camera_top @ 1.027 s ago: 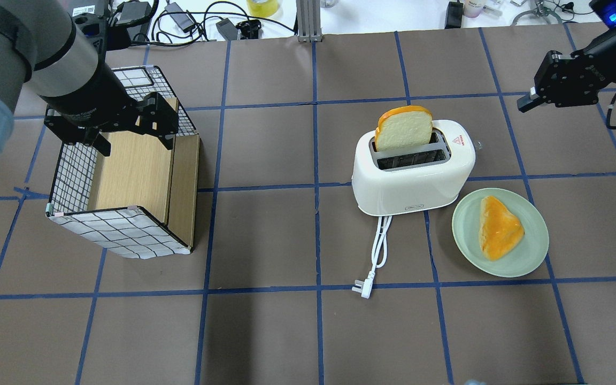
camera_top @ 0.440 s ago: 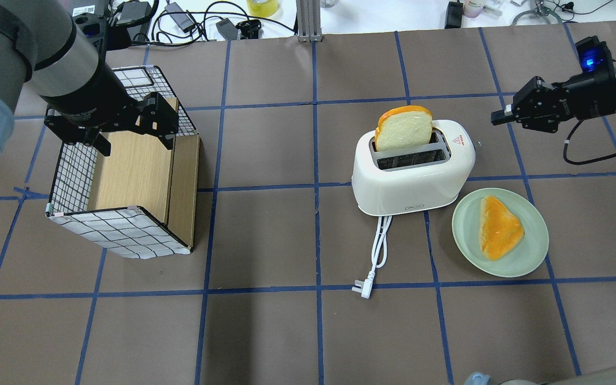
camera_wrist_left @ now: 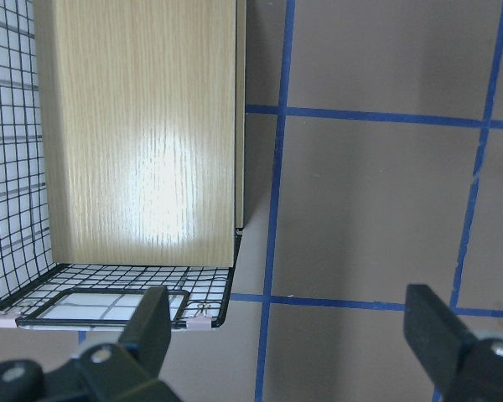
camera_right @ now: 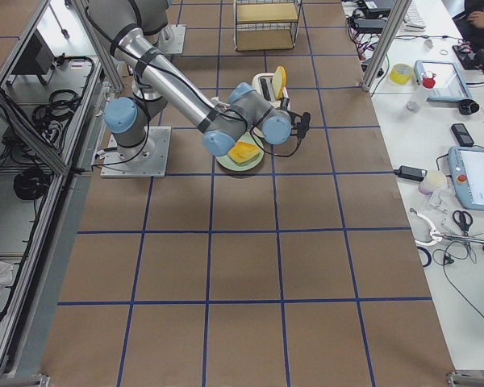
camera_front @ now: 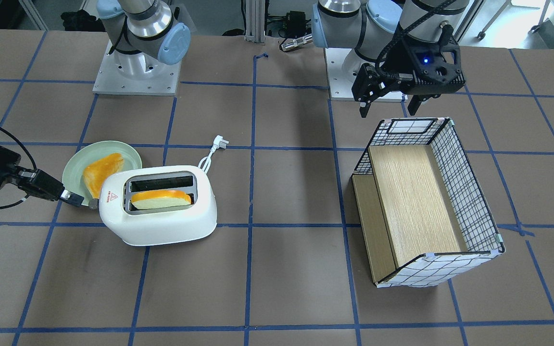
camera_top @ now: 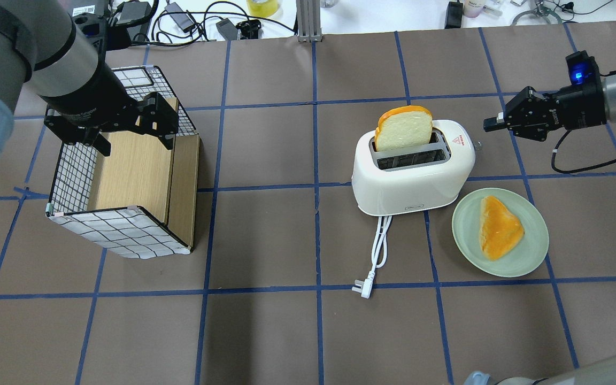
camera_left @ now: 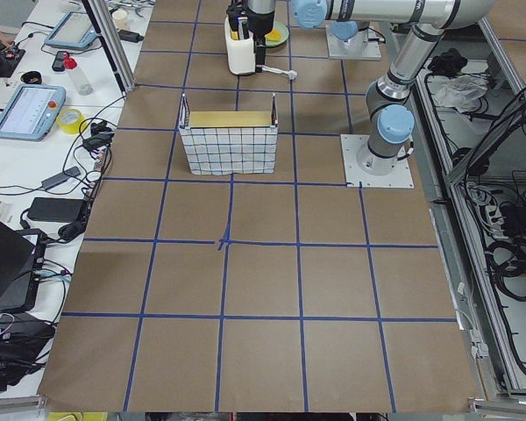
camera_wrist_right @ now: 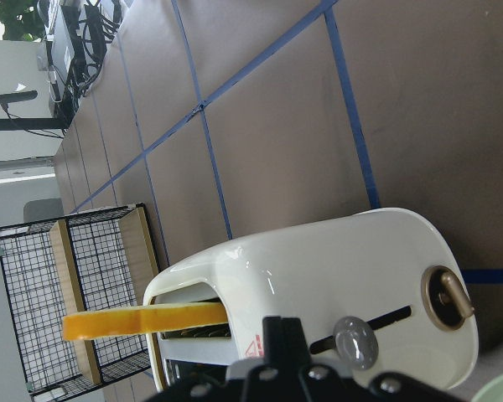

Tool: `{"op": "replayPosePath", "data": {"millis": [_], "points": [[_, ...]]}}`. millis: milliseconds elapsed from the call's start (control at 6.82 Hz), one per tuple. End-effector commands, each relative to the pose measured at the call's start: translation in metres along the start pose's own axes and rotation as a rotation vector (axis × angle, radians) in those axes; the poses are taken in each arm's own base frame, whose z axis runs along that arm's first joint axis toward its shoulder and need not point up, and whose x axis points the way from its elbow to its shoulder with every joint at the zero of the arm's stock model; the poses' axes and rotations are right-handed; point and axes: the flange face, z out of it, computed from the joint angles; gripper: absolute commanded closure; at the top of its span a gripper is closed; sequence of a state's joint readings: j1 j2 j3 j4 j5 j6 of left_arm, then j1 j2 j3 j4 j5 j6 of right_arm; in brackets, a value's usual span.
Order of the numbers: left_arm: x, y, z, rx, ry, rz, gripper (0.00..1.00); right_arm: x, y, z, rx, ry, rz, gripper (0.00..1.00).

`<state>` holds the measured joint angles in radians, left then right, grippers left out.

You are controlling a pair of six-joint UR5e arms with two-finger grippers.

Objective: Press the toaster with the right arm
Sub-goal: 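Move the right gripper in onto the toaster's lever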

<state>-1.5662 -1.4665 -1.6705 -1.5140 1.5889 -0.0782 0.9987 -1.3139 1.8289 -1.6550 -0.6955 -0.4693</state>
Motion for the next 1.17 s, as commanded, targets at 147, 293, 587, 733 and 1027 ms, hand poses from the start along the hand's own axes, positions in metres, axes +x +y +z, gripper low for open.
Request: {"op": "replayPosePath", "data": {"millis": [147,293,587,733,1027], "points": [[0.000,0.000,0.000,0.000,0.001,0.000,0.00,0.018,0.005,0.015,-0.009,-0.005,0.013,1.00],[0.000,0.000,0.000,0.000,0.000,0.000,0.00,0.023,0.008,0.020,-0.002,-0.002,0.003,1.00],[0.000,0.000,0.000,0.000,0.000,0.000,0.00,0.026,0.007,0.022,-0.003,-0.002,0.005,1.00],[0.000,0.000,0.000,0.000,0.001,0.000,0.00,0.026,0.007,0.022,-0.003,-0.002,0.005,1.00],[0.000,0.000,0.000,0.000,0.000,0.000,0.00,0.029,0.007,0.024,-0.006,-0.004,0.007,1.00]]}}
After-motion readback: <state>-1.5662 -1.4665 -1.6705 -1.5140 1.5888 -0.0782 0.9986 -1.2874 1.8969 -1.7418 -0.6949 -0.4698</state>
